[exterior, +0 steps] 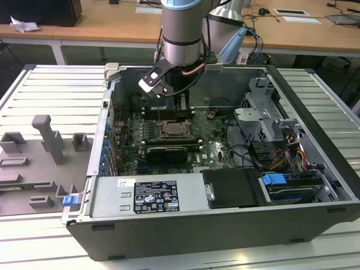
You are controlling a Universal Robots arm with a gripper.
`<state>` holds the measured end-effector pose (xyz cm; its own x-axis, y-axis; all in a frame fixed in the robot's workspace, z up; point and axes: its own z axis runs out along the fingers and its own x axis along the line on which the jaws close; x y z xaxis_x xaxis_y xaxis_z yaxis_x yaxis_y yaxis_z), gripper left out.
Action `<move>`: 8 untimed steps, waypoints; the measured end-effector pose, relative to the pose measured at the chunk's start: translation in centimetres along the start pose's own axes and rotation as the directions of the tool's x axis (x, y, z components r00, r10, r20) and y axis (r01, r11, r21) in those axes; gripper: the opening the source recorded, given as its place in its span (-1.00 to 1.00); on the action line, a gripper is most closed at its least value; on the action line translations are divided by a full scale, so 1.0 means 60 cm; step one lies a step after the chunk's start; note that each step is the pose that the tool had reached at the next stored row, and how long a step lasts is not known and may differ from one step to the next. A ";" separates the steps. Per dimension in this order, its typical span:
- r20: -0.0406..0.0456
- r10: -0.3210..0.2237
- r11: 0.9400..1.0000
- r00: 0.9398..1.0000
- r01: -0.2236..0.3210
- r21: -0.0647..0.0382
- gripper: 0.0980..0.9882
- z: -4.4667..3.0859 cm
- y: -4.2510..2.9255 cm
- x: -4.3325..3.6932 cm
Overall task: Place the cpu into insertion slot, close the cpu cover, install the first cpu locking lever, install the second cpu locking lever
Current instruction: 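Close the cpu cover, then install the first cpu locking lever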
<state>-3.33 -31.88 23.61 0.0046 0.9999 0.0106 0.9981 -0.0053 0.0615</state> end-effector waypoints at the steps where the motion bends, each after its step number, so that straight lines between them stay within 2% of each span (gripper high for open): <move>1: 0.000 0.000 1.000 1.000 0.000 0.000 -0.98 0.000 -0.004 0.000; 8: 0.000 0.000 1.000 1.000 0.000 0.000 -0.98 0.001 -0.012 0.000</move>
<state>-4.06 -31.89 23.51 0.0046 0.9999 0.0106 0.9981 -0.0052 0.0615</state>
